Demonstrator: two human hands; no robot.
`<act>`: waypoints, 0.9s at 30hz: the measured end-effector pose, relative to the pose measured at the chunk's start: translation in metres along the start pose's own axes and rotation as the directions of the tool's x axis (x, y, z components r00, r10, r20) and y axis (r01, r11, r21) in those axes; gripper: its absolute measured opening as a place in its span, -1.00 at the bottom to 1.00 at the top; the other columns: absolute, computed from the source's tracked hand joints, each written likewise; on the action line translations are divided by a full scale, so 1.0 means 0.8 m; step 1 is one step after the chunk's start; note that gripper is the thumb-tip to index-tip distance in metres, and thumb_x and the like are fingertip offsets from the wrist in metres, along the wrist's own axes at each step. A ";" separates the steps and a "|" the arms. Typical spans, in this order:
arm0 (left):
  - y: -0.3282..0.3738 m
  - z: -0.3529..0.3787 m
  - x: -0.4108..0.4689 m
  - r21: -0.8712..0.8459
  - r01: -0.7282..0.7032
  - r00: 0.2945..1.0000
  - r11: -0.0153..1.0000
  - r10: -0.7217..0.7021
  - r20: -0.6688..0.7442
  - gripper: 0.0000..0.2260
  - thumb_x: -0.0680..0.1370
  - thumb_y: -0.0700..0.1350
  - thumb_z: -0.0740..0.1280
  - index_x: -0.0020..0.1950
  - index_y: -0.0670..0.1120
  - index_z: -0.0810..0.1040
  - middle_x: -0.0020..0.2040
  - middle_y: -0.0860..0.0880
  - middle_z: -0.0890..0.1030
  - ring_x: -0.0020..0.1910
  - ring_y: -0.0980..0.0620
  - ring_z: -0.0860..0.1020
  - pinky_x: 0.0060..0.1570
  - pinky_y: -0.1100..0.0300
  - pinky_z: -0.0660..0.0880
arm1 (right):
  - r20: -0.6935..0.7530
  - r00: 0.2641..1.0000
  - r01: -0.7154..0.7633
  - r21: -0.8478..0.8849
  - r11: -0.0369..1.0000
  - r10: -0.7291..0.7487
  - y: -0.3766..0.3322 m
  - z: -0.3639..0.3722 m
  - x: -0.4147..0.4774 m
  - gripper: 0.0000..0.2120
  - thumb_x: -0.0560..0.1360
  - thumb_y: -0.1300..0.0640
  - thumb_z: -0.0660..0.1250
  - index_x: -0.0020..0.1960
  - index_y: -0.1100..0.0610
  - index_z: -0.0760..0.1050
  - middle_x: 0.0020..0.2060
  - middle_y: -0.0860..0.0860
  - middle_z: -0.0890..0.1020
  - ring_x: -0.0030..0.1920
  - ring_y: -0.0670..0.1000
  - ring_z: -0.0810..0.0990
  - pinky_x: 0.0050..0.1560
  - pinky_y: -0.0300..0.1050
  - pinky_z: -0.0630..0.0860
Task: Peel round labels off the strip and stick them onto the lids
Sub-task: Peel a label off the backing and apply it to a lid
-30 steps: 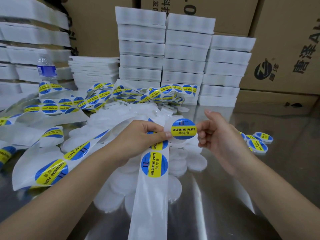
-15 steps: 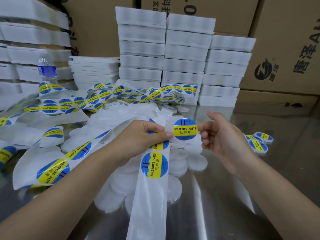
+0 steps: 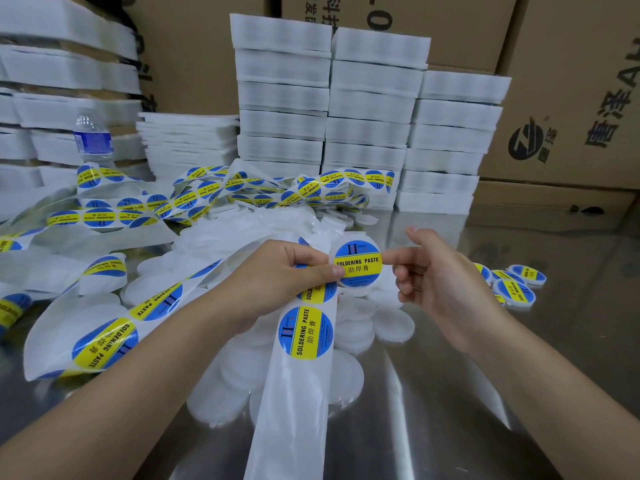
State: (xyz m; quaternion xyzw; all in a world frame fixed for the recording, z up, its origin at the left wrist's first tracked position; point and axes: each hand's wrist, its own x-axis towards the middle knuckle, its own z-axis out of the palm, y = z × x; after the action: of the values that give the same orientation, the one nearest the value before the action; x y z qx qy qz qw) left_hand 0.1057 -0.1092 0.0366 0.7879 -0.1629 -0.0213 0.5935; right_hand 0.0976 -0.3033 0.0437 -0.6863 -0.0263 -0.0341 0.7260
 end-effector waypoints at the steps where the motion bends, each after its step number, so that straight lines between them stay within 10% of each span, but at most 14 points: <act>1: 0.000 0.000 0.000 0.000 0.003 1.000 1.000 -0.003 -0.002 -0.79 0.18 0.17 0.43 -0.31 0.09 0.71 -0.36 0.08 0.64 -0.39 0.17 0.53 -0.30 0.39 0.47 | 0.000 1.000 0.002 -0.001 1.000 -0.002 0.000 0.000 0.000 -0.52 0.54 -0.07 0.16 -0.36 0.13 0.68 -0.53 -0.04 0.42 -0.50 -0.07 0.33 -0.41 -0.20 0.36; 17: 0.006 -0.002 -0.003 -0.032 0.061 0.996 0.998 -0.063 -0.057 -0.79 0.48 -0.12 0.41 -0.34 0.06 0.71 -0.30 0.00 0.70 -0.36 0.13 0.58 -0.16 0.26 0.55 | -0.176 0.967 0.183 -0.012 0.983 -0.183 -0.006 -0.006 -0.003 -0.63 0.55 0.05 0.18 -0.29 0.06 0.68 -0.52 -0.06 0.47 -0.52 -0.09 0.34 -0.48 -0.26 0.36; 22: 0.006 0.000 -0.006 -0.078 0.041 0.999 0.996 -0.042 -0.012 -0.92 0.40 -0.04 0.46 -0.22 -0.03 0.72 -0.16 -0.11 0.71 -0.15 -0.05 0.64 0.09 0.07 0.55 | -0.026 0.971 0.226 -0.232 0.946 -0.238 0.003 0.003 -0.006 -0.73 0.56 -0.03 0.19 -0.19 0.00 0.61 -0.45 -0.05 0.58 -0.47 -0.07 0.45 -0.43 -0.24 0.42; 27: 0.007 0.000 -0.008 -0.073 -0.005 0.999 0.997 0.008 0.049 -0.75 0.21 0.11 0.43 -0.24 0.00 0.73 -0.25 -0.05 0.71 -0.29 0.11 0.62 -0.19 0.34 0.55 | 0.097 0.939 0.341 -0.395 0.853 -0.330 0.018 0.017 -0.015 -0.71 0.36 -0.27 0.24 -0.14 -0.08 0.52 -0.39 0.00 0.61 -0.43 -0.19 0.52 -0.28 -0.17 0.47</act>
State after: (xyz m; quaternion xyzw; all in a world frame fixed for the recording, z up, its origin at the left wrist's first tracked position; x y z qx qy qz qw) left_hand 0.0980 -0.1086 0.0409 0.7645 -0.1793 -0.0447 0.6175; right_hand 0.0870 -0.2890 0.0291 -0.8071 -0.1474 -0.1559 0.5501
